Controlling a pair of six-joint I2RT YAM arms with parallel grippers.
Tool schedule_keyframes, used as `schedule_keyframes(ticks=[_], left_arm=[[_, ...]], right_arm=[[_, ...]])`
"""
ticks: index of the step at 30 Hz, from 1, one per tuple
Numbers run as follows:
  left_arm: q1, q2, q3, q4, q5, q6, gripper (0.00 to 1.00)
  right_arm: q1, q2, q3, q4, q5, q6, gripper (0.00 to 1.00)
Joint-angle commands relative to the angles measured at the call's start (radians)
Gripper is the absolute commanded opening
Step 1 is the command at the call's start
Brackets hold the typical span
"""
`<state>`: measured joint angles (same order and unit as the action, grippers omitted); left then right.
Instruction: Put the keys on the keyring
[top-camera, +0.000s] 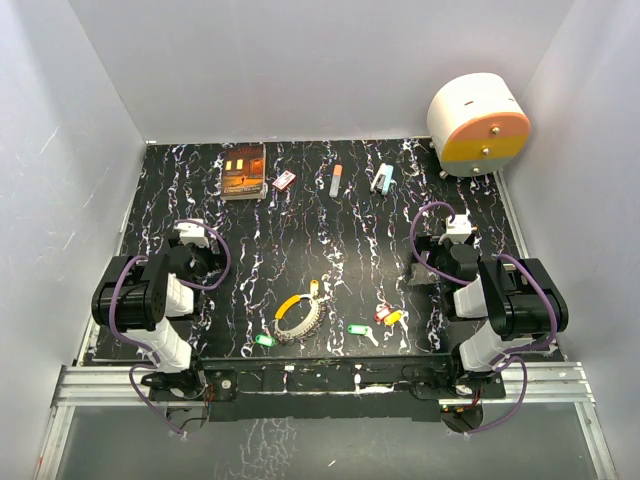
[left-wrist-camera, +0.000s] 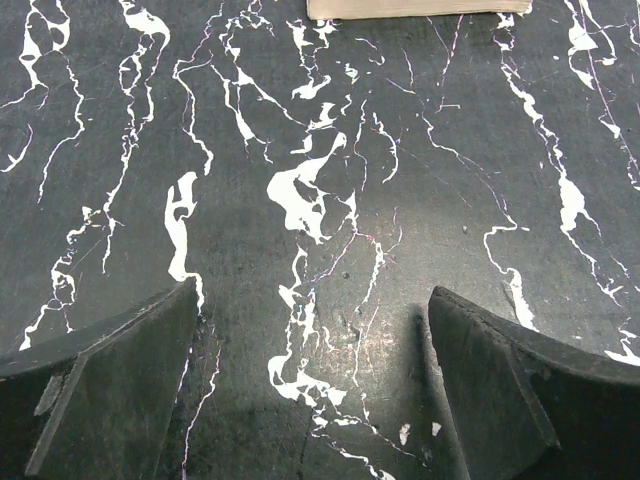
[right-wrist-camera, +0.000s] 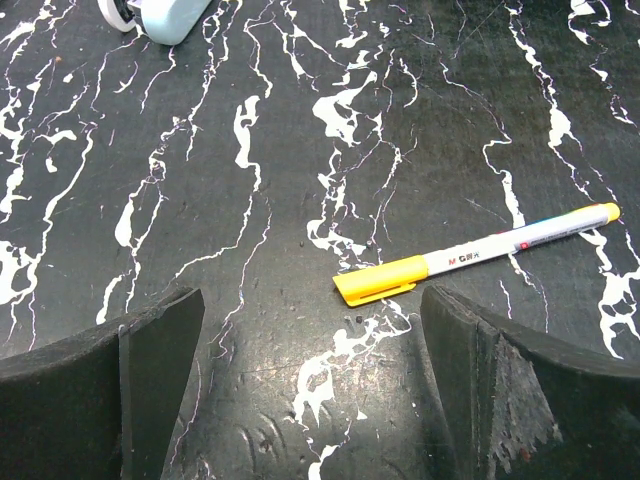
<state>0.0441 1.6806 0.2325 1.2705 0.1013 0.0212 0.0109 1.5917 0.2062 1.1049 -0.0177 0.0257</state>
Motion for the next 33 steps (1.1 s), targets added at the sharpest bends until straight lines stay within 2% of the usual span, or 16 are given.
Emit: schedule_keyframes(ticks=[1, 20, 22, 25, 28, 30, 31, 33], left_arm=[[0.006, -0.005, 0.021, 0.020, -0.006, -0.012, 0.97], [0.007, -0.008, 0.024, 0.012, 0.013, -0.015, 0.97], [0.008, -0.021, 0.021, 0.014, 0.070, 0.012, 0.97], [0.008, -0.104, 0.067, -0.165, 0.176, 0.052, 0.97], [0.006, -0.166, 0.221, -0.468, 0.322, 0.124, 0.97], [0.006, -0.168, 0.287, -0.570, 0.390, 0.128, 0.97], [0.005, -0.163, 0.313, -0.610, 0.442, 0.136, 0.96], [-0.009, -0.153, 0.364, -0.698, 0.559, 0.150, 0.93]], right_arm=[[-0.003, -0.002, 0.021, 0.121, -0.004, -0.009, 1.00], [-0.003, -0.001, 0.022, 0.121, -0.004, -0.009, 1.00], [-0.003, -0.001, 0.022, 0.120, -0.005, -0.009, 1.00], [-0.005, -0.001, 0.030, 0.104, -0.011, -0.006, 1.00], [-0.005, -0.004, 0.026, 0.111, -0.011, -0.010, 1.00], [-0.005, -0.009, 0.035, 0.101, -0.026, -0.017, 0.96], [-0.004, -0.028, 0.053, 0.061, -0.034, -0.023, 0.94], [0.012, -0.094, 0.121, -0.127, -0.022, -0.036, 0.90]])
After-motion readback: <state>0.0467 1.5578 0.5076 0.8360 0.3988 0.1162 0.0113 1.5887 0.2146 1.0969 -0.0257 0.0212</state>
